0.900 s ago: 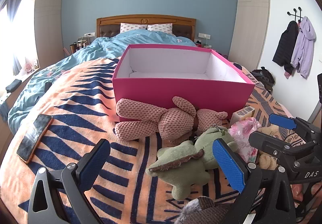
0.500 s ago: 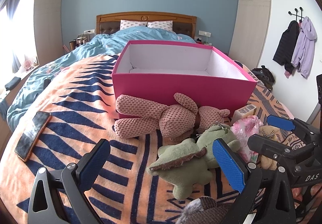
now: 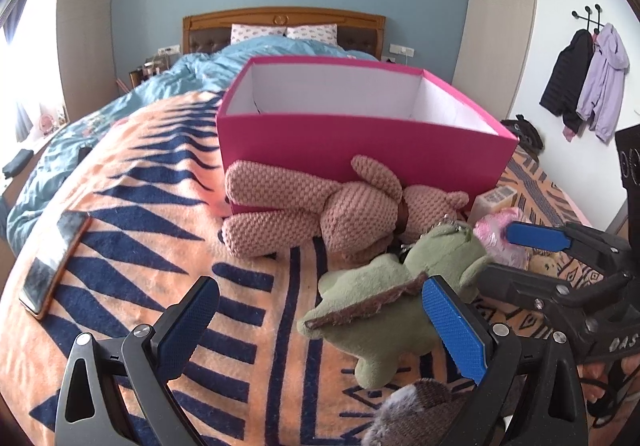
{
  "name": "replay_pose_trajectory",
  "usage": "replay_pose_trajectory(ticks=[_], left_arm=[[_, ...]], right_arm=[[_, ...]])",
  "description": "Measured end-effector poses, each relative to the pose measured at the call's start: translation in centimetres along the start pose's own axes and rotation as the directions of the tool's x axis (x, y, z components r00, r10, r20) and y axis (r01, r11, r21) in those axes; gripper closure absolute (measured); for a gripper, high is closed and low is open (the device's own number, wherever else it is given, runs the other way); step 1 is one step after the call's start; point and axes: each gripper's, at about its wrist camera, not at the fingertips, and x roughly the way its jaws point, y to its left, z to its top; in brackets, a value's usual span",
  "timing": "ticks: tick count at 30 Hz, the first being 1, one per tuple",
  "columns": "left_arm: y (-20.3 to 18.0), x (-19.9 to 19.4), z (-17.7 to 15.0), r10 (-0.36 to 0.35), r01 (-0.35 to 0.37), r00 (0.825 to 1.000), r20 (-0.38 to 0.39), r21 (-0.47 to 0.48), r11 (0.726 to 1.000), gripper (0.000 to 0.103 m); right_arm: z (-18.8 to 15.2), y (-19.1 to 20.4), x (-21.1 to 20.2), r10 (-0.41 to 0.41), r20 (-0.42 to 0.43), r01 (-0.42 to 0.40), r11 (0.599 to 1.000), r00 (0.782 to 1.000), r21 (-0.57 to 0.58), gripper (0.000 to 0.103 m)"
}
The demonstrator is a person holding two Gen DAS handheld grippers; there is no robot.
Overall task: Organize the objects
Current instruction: 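Grasp the green plush toy with the right gripper and lift it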
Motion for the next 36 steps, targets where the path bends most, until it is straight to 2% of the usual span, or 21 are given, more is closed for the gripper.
replay_pose_trajectory(ticks=[4, 10, 13, 14, 17, 20, 25, 29, 33, 36], left_arm=[[0.1, 0.5, -0.6, -0.047, 0.048, 0.998, -0.030, 0.022, 0.999, 0.001], [0.2, 1.3, -1.1, -0.112, 0.114, 0.991, -0.074, 0.024, 0.993, 0.005], [0.5, 2.2, -1.2, -0.165, 0.166, 0.980, -0.108, -0.005, 0.986, 0.012], [0.6, 2.2, -1.2, -0.185, 0.185, 0.976, -0.112, -0.016, 0.983, 0.017], [0.8, 2.3, -1.0, -0.258, 0.255, 0.958, -0.128, -0.038, 0.966, 0.035], [0.2, 1.8, -0.7, -0.263, 0.262, 0.957, -0.123, -0.028, 0.965, 0.037], [-0.4, -0.4, 0.6, -0.290, 0.290, 0.955, -0.068, 0.000, 0.957, 0.038], [-0.4, -3.4, 3.2, -0.308, 0.308, 0.951, -0.002, 0.048, 0.950, 0.038], [-0.6, -5.3, 7.1, -0.284, 0.276, 0.956, 0.070, 0.103, 0.956, 0.038], [-0.6, -6.5, 9.8, -0.246, 0.225, 0.961, 0.129, 0.155, 0.962, 0.038]], right_arm=[[0.1, -0.1, 0.8, 0.038, -0.028, -0.038, 0.999, 0.999, -0.001, 0.027], [0.9, 0.8, 1.2, 0.065, -0.031, -0.066, 0.997, 0.997, -0.036, 0.031], [1.1, 1.7, 1.7, 0.066, -0.048, -0.069, 0.995, 0.997, -0.074, 0.033], [1.2, 1.8, 2.0, 0.068, -0.060, -0.073, 0.994, 0.996, -0.077, 0.040], [1.2, 1.6, 2.5, 0.073, -0.077, -0.078, 0.994, 0.994, -0.072, 0.043], [1.1, 1.3, 2.3, 0.089, -0.081, -0.094, 0.993, 0.993, -0.064, 0.045], [1.3, 1.4, 0.6, 0.116, -0.059, -0.119, 0.991, 0.991, -0.053, 0.045], [2.7, 1.8, -2.0, 0.129, -0.012, -0.130, 0.988, 0.992, -0.083, 0.045], [5.3, 2.6, -4.0, 0.143, 0.053, -0.136, 0.983, 0.988, -0.125, 0.045], [7.9, 3.0, -4.8, 0.150, 0.112, -0.131, 0.978, 0.982, -0.162, 0.045]])
